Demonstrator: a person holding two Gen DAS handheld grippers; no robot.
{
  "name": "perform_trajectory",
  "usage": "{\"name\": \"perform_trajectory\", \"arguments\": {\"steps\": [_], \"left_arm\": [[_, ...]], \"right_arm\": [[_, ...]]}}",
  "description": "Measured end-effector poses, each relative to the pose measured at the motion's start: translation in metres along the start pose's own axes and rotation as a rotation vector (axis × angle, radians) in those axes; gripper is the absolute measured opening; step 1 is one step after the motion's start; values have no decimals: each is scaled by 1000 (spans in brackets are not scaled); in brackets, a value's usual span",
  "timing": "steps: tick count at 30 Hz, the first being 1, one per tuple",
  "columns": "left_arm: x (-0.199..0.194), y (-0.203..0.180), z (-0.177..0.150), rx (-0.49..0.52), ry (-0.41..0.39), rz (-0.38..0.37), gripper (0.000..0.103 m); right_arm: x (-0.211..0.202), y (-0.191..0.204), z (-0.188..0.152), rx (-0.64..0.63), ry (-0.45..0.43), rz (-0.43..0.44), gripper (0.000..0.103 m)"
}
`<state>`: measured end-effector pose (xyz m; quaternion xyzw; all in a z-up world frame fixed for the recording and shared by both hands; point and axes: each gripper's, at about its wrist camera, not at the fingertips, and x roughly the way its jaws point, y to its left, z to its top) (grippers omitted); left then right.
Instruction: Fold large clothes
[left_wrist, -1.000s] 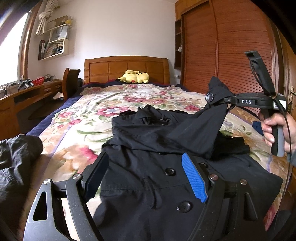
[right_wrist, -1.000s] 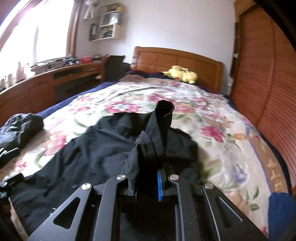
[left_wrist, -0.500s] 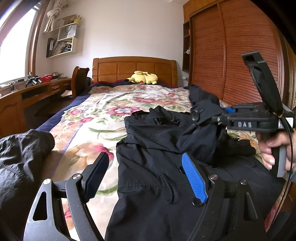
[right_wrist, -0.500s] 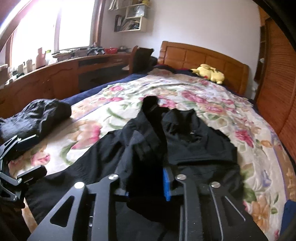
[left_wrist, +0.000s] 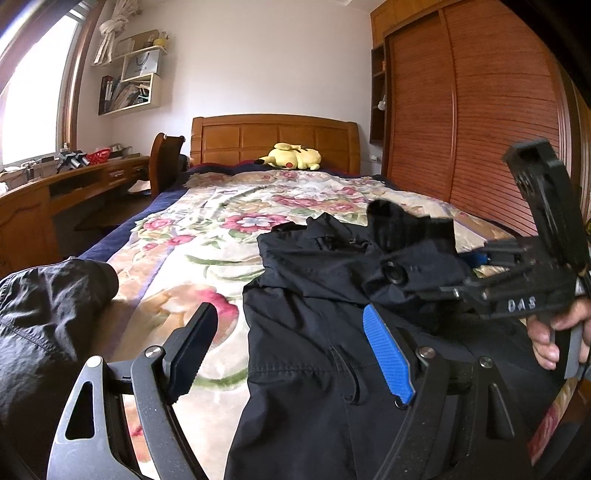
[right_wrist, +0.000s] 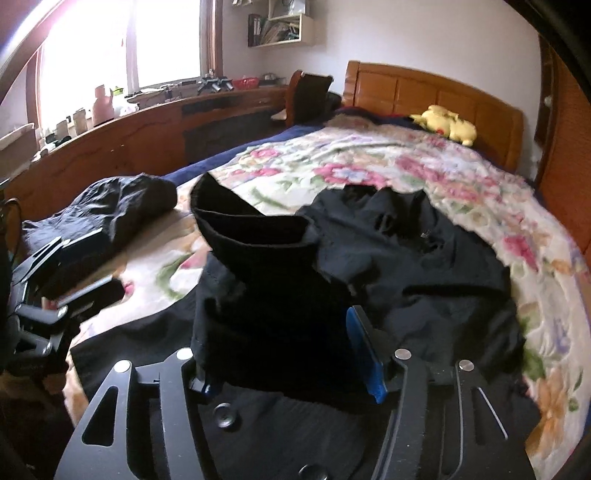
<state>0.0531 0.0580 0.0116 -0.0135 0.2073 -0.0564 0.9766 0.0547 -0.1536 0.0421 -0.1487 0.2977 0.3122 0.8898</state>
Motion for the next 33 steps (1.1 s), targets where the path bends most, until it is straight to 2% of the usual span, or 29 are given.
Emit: {"name": "perform_trajectory", "arguments": {"steps": [6,9,14,22,26,33], "left_arm": [[-2,7,2,-13,-11,11,82],[-3,12,3,-24,-13,16,82],[-3,19,2,-40,-11,26,82],[-2,17,-2,-27,2,25,82],[5,11,-7,4,37,12,82],[25,-6,-20,40,157,-57,82]], "right_arm": [[-11,5,-2,-6,-2,5,64],[-19,13,-6,-3,-11,-24,64],[-39,27,-8,-9,-53,-7,67],[-51,30,-17,-22,-106,-47,69],[-43,23,-26,-8,-94,-97,69],[-17,1,-48,42,-36,-201,69]]}}
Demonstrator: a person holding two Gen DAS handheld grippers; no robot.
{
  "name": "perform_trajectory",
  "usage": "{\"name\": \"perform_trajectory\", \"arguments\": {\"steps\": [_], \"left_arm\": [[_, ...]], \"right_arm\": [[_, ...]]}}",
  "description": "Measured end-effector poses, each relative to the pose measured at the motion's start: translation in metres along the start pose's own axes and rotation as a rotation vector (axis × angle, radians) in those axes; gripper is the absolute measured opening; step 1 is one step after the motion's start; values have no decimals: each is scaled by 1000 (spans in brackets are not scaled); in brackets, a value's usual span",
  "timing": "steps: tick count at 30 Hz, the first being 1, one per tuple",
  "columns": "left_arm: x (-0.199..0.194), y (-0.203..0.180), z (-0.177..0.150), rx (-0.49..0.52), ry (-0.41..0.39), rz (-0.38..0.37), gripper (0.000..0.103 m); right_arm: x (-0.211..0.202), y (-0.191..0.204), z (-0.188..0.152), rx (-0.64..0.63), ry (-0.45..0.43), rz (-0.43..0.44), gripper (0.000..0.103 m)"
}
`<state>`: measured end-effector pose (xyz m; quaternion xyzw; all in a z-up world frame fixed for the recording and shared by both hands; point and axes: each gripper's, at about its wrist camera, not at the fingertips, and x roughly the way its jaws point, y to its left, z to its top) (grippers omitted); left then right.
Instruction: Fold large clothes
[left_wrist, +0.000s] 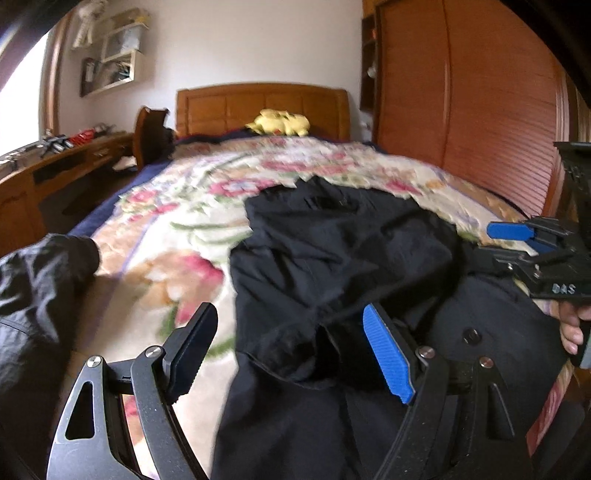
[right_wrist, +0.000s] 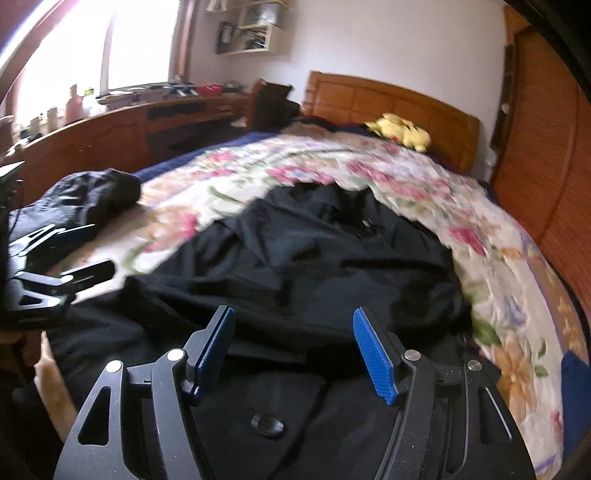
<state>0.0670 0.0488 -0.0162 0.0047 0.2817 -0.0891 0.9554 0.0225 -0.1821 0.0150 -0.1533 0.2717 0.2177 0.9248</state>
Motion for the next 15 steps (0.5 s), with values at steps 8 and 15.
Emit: {"name": "perform_trajectory", "arguments": {"steps": [8,15], "left_arm": [[18,-22,-13,35,114,-94,54],[17,-28,-17,73,127,-96,15]], "right_arm": [[17,-32,-19,91,52,-44,69],[13,-56,-38,167,88,-91,69]]}}
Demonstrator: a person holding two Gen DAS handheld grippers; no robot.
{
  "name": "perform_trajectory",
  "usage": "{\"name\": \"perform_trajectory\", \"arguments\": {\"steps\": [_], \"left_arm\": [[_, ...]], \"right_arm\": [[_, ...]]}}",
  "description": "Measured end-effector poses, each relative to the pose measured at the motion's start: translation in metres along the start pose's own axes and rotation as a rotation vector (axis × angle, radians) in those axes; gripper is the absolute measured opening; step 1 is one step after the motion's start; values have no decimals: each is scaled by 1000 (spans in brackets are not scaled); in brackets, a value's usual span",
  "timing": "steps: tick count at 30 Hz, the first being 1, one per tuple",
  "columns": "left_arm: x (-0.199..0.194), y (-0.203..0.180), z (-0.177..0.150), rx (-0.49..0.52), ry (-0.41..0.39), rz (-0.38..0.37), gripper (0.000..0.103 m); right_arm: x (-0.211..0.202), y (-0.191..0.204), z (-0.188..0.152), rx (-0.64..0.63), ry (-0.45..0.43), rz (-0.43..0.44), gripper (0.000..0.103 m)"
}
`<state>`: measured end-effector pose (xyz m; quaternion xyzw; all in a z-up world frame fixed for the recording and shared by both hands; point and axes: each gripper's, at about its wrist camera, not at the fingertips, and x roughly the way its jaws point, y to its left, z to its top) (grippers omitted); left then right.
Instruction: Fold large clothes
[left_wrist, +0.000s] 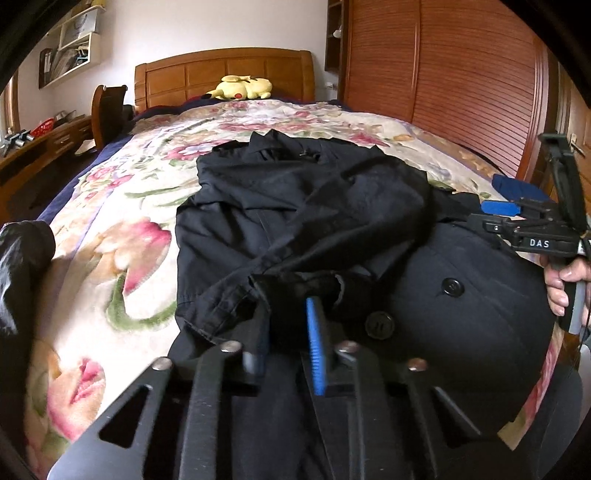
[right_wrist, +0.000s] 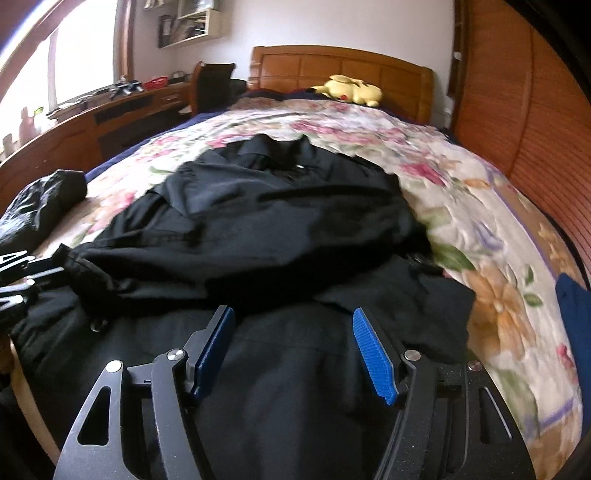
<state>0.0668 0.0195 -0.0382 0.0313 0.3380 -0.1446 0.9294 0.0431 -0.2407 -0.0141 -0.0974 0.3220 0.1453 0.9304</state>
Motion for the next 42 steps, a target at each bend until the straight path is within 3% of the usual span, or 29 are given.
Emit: {"name": "perform_trajectory", "arguments": {"steps": [2,7,13,15,18,21,22,23,36,42], "left_arm": [[-8,3,1,-10,-38,9,9],[-34,18,6,-68,-154,62,8],[-38,28,2,-81,-148,121,8],[-42,31,1,-83,-150,128,14],[-51,36,-2,-92,-174,117,35],[-61,37,-7,-91,-200,108,63],[-64,37,-10,-93,-204,101,78],[-67,37,-14,-94,-211,92,81],[-79,60,-56,-170,-113,150,81],[-79,66,-70,-177,-76,137,67]], "right_arm": [[2,-7,-2,24,7,-12,69],[8,-15,-11,72,35,13,69],[-4,-12,-17,64,29,8,69],[-11,-14,-19,63,21,3,69],[-26,-16,-27,65,5,-3,69],[-42,-20,-38,63,-6,-10,69],[-47,-22,-41,62,-9,-14,69],[-51,-23,-44,61,-11,-18,69],[-95,-43,-78,59,7,-100,69],[-97,-55,-87,84,55,-106,69]]}}
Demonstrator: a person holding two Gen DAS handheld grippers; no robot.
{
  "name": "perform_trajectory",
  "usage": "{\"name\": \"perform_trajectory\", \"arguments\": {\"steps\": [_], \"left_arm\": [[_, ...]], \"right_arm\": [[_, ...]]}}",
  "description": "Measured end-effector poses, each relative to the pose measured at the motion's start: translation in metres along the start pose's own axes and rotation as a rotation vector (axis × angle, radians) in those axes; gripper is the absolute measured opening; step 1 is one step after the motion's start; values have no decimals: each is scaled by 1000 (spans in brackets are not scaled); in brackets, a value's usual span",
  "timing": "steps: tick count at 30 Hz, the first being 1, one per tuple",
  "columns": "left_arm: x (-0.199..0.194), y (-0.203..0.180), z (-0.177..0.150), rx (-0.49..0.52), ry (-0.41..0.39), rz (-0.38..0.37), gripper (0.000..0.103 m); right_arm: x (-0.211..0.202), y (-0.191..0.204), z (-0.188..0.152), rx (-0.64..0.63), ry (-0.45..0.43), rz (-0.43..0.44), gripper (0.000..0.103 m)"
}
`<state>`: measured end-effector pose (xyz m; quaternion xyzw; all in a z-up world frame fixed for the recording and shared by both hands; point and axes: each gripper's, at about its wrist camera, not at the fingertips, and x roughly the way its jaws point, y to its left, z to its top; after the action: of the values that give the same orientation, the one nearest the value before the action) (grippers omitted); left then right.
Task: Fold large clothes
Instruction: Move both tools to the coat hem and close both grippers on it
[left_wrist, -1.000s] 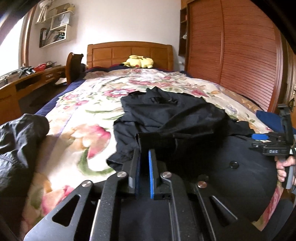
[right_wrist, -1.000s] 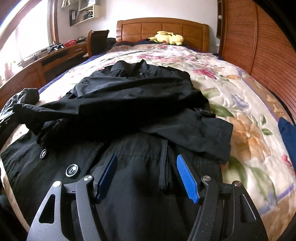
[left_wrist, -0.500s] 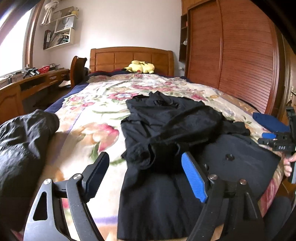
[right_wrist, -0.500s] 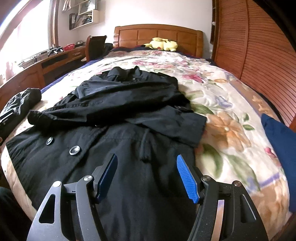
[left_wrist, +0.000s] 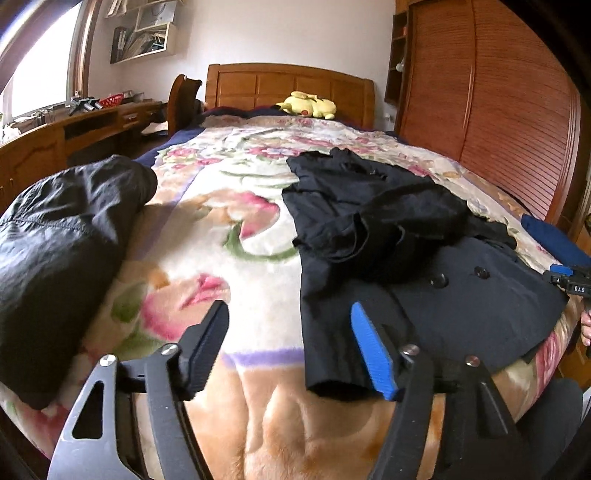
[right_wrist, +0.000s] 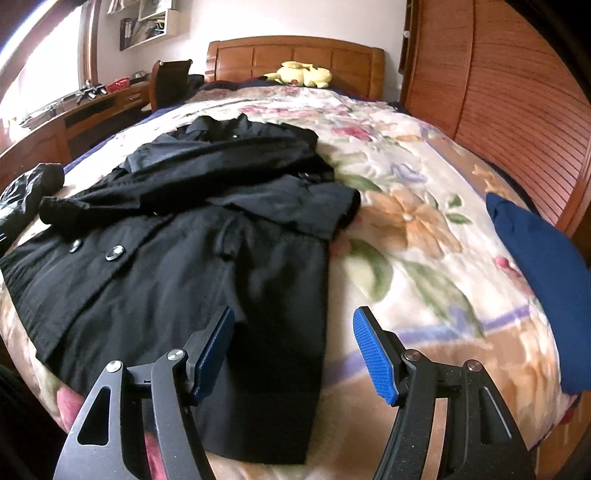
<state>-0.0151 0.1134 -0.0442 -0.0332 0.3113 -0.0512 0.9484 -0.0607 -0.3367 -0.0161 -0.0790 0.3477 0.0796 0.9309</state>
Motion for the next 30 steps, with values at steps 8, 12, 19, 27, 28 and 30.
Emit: {"name": "perform_trajectory", "arguments": {"steps": [8,12,19,27,28,30], "left_arm": [[9,-15,-14,66,61,4,60],[12,-19,-17,83,74,2,60],[15,-20,-19,91,83,4,60],[15,-18,-19,92,89,-6,60],[15,-17,-19,91,90,-8,60],[16,-16,-19,86,94,-12,60]], "right_arm": [[-2,-7,-6,35,49,31,69],[-4,-3,-8,22,57,38,69],[1,2,-14,11,77,100,68],[6,4,-16,7,89,124,62],[7,5,-16,3,88,120,62],[8,7,-17,-3,88,113,61]]}}
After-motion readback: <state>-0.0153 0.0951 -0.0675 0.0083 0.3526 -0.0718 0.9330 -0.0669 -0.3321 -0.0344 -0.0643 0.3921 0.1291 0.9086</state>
